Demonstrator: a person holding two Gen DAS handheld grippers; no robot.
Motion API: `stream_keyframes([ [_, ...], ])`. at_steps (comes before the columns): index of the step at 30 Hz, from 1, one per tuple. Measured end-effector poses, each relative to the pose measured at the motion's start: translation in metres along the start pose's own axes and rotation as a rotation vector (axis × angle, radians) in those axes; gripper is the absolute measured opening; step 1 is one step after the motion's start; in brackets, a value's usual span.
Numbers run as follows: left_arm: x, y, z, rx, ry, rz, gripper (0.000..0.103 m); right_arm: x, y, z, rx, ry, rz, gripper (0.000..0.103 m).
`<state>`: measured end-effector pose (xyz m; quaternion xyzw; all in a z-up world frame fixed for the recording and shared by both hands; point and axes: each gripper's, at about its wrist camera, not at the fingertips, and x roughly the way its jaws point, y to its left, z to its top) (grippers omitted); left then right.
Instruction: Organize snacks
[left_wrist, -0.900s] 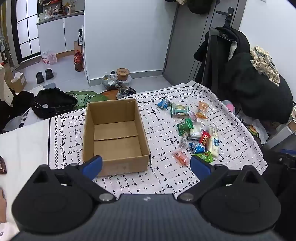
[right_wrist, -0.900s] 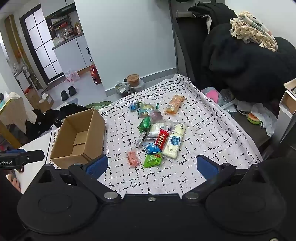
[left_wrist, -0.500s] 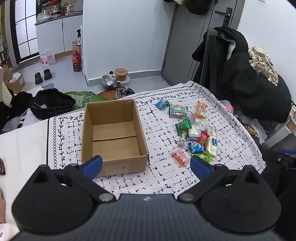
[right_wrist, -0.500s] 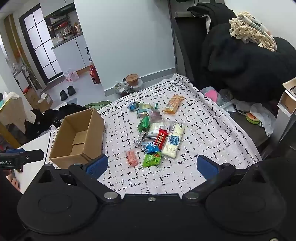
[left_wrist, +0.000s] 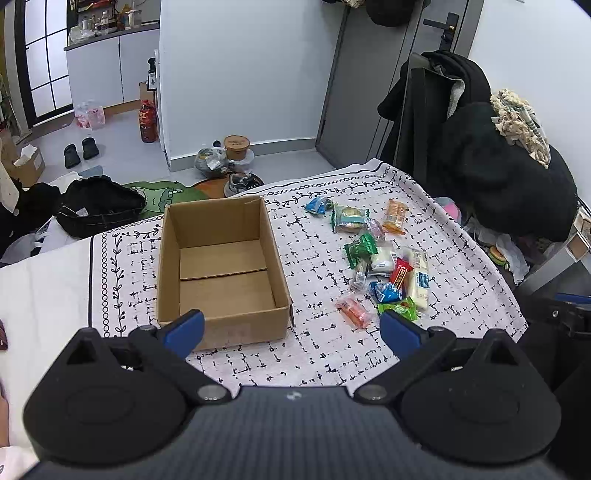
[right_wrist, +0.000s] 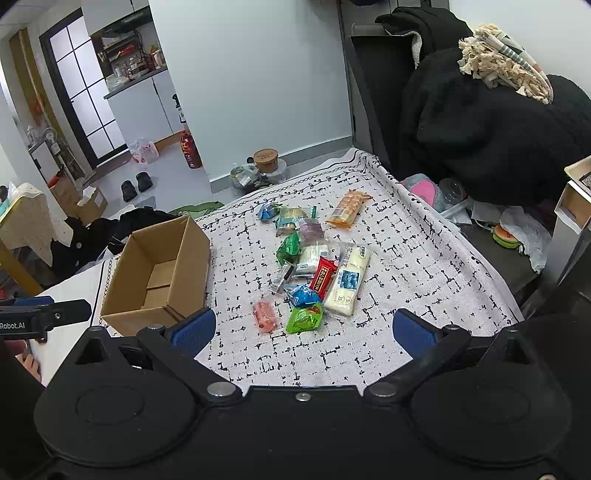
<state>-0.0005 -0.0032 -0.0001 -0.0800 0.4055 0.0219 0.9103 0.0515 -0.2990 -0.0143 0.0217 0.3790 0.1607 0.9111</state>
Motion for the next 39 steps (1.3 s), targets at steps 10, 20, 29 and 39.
stream_keyframes([
  [10,-0.0008,-0.0003,0.0003,-0.003,0.001,-0.010,0.101,-0.0004,0.0002,0.0004,-0.003,-0.003,-0.006,0.103],
  [20,-0.0005,0.0001,0.0004,-0.004,0.001,-0.008,0.101,-0.0018,-0.0002,0.0003,-0.004,-0.003,-0.012,0.103],
  [29,-0.0004,0.0011,-0.0004,-0.003,-0.001,-0.005,0.101,-0.0032,0.0008,0.0008,-0.004,-0.004,-0.017,0.103],
  [39,-0.0003,0.0009,-0.0001,-0.005,0.000,-0.004,0.101,-0.0014,0.0004,0.0002,0.000,0.000,-0.015,0.103],
])
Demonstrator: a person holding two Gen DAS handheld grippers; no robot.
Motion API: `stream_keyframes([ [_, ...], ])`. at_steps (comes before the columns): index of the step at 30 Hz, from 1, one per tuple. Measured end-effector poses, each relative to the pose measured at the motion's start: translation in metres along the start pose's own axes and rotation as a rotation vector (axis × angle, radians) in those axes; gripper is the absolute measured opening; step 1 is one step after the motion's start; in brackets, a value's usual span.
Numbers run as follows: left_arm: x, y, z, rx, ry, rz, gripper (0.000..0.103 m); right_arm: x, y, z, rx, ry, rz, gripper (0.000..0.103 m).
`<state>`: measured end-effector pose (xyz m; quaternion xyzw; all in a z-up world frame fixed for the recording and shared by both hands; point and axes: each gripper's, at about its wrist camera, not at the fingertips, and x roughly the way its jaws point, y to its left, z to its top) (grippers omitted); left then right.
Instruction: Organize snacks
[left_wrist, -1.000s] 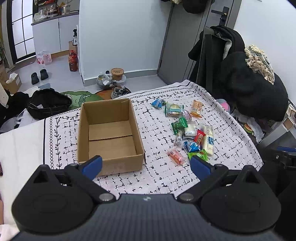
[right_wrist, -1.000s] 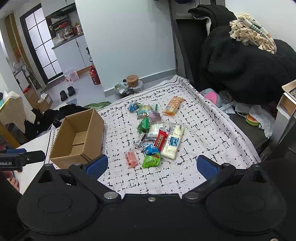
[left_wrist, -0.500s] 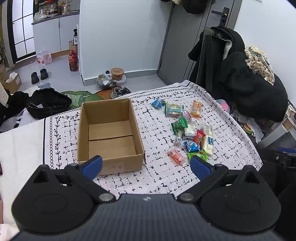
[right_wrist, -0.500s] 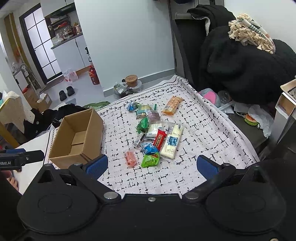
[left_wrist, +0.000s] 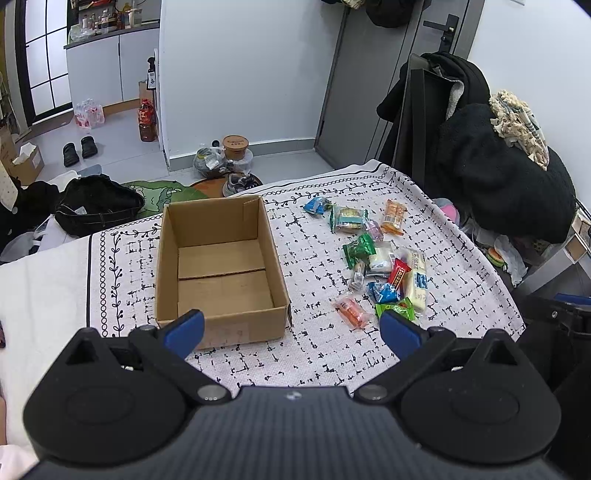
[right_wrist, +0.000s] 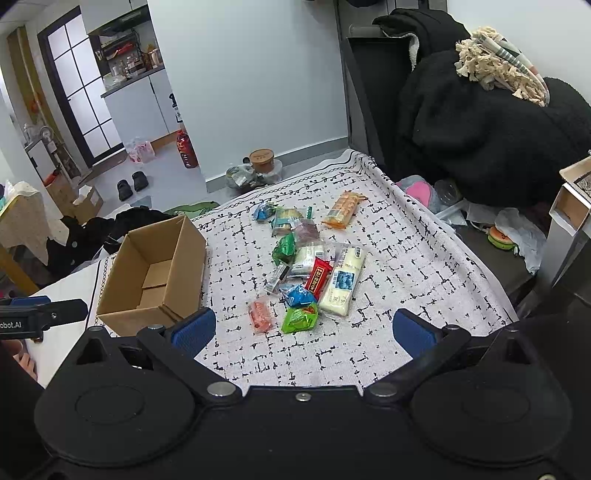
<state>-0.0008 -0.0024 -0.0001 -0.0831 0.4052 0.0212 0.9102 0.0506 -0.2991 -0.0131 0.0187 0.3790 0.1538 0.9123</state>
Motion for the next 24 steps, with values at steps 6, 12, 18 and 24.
stream_keyframes([
  [6,-0.0001,0.0001,-0.0007,0.002,-0.002,0.001,0.101,0.0001,0.0003,-0.0006,-0.001,-0.001,0.000,0.103],
  [12,0.0000,-0.0005,-0.0005,0.002,-0.002,0.000,0.101,0.0008,0.0005,-0.0011,0.001,-0.008,-0.003,0.103],
  [18,-0.0001,-0.0014,0.0003,0.003,-0.002,-0.005,0.101,0.0013,0.0005,-0.0013,0.002,-0.009,-0.006,0.103],
  [24,-0.0015,-0.0009,0.0029,0.016,-0.012,-0.033,0.101,0.0095,-0.0046,0.0003,0.010,0.001,-0.018,0.103],
])
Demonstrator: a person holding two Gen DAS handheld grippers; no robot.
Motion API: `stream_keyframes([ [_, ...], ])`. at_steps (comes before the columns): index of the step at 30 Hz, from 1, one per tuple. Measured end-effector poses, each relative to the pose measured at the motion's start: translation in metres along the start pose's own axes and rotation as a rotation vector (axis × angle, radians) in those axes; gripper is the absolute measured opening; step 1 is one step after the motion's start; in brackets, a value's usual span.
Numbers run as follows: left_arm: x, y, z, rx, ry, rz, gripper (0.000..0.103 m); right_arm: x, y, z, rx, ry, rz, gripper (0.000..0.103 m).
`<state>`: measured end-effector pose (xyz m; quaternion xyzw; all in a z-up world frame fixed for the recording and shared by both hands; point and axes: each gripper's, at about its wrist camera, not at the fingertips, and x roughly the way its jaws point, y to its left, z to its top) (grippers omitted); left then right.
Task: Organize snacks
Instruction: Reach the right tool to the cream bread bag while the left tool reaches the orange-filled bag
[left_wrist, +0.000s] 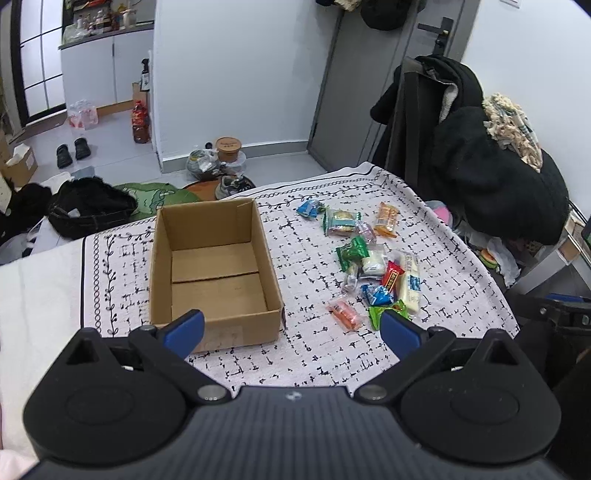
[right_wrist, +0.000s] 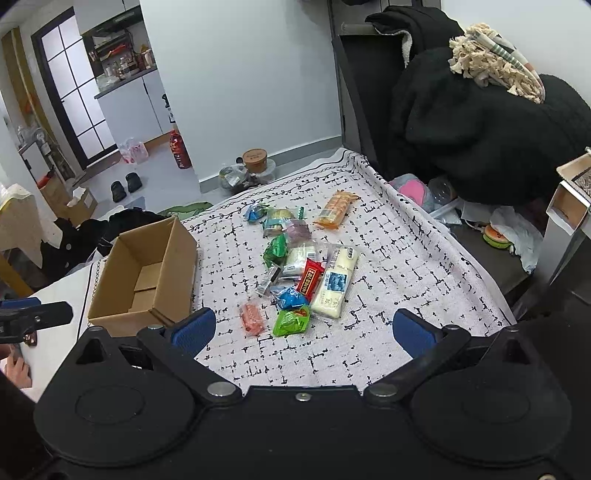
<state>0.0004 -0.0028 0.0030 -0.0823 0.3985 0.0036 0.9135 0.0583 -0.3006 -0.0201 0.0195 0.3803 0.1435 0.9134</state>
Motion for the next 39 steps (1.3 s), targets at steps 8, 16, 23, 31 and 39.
stream_keyframes([
  [8,0.011,-0.002,0.006,0.057,-0.013,-0.038,0.101,0.019,-0.008,0.002,0.012,0.026,-0.018,0.103],
  [16,0.038,-0.003,0.012,0.093,0.007,-0.087,0.101,0.035,-0.013,0.000,0.007,0.034,-0.030,0.103],
  [23,0.064,-0.012,0.017,0.165,0.031,-0.115,0.101,0.047,-0.022,0.000,0.028,0.040,-0.030,0.103],
  [31,0.095,-0.030,0.020,0.244,0.072,-0.168,0.100,0.066,-0.035,0.000,0.055,0.059,-0.020,0.091],
  [39,0.125,-0.044,0.022,0.301,0.091,-0.183,0.098,0.090,-0.050,-0.007,0.097,0.100,0.002,0.082],
])
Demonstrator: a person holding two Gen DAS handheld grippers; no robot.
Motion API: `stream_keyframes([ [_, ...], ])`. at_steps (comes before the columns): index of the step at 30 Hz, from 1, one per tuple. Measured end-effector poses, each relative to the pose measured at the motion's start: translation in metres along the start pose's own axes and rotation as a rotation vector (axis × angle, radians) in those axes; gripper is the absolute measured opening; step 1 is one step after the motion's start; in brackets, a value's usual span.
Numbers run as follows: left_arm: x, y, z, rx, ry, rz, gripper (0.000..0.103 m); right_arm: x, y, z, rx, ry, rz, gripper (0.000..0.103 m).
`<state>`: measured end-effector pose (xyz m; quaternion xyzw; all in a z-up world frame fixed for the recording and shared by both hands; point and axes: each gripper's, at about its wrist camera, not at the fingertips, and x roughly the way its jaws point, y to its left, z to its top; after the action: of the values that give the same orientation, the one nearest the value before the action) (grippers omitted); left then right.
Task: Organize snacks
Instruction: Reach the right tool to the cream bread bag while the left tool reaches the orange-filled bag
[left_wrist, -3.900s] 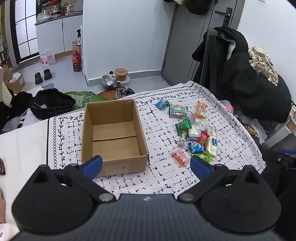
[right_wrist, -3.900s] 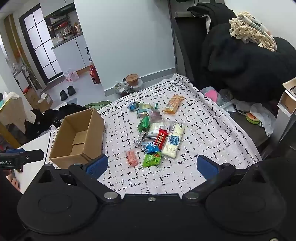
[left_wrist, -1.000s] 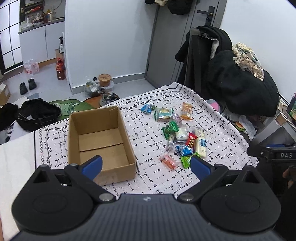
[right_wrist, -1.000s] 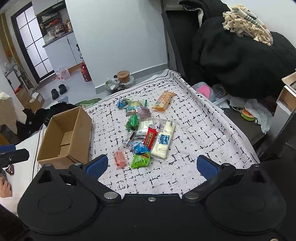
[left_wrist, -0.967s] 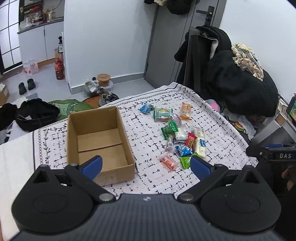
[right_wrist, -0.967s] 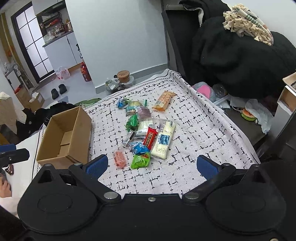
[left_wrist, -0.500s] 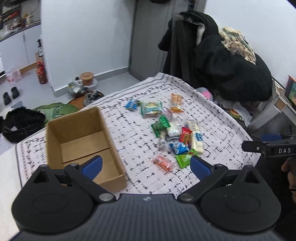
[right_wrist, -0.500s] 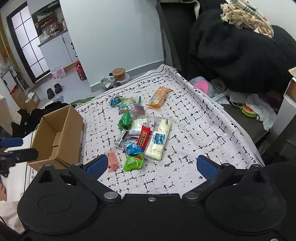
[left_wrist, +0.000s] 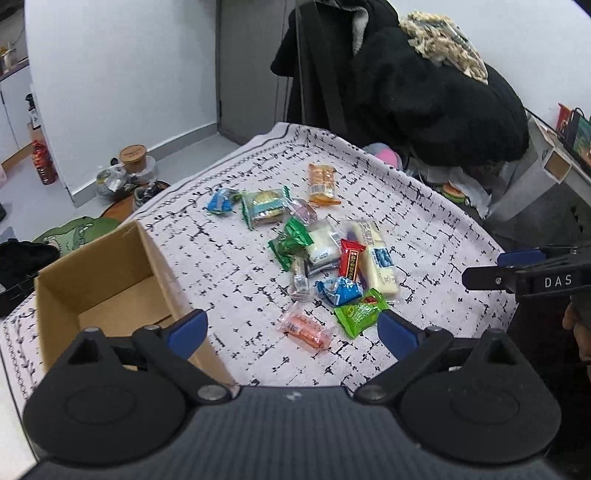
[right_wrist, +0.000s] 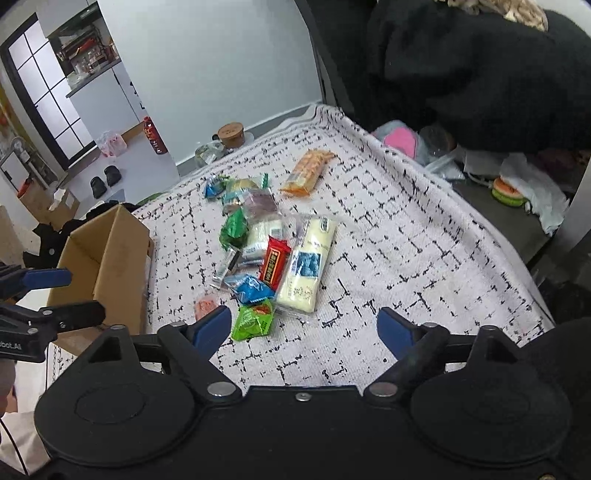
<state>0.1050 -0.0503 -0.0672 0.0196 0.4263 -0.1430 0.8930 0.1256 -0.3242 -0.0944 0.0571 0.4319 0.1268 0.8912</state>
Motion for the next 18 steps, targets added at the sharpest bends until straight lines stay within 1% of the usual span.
stream_keyframes([
  [4,0.020,-0.003,0.002,0.005,0.016,-0.027,0.097,0.015,-0.010,-0.002,0.027,0.028,0.011,0.073],
  [7,0.036,-0.005,0.005,0.001,0.022,-0.052,0.094,0.023,-0.014,-0.002,0.044,0.039,0.022,0.069],
  [9,0.046,-0.006,0.006,-0.009,0.029,-0.051,0.088,0.029,-0.017,-0.002,0.048,0.029,0.030,0.068],
  [13,0.068,-0.006,0.008,-0.039,0.045,-0.056,0.081,0.042,-0.019,-0.004,0.057,0.026,0.029,0.066],
  [14,0.074,-0.006,0.008,-0.046,0.055,-0.057,0.078,0.044,-0.019,-0.005,0.058,0.026,0.028,0.066],
  [15,0.080,-0.007,0.008,-0.054,0.067,-0.056,0.074,0.046,-0.019,-0.005,0.062,0.021,0.034,0.066],
  [18,0.097,-0.008,0.004,-0.083,0.105,-0.055,0.067,0.051,-0.020,-0.003,0.072,0.011,0.047,0.066],
])
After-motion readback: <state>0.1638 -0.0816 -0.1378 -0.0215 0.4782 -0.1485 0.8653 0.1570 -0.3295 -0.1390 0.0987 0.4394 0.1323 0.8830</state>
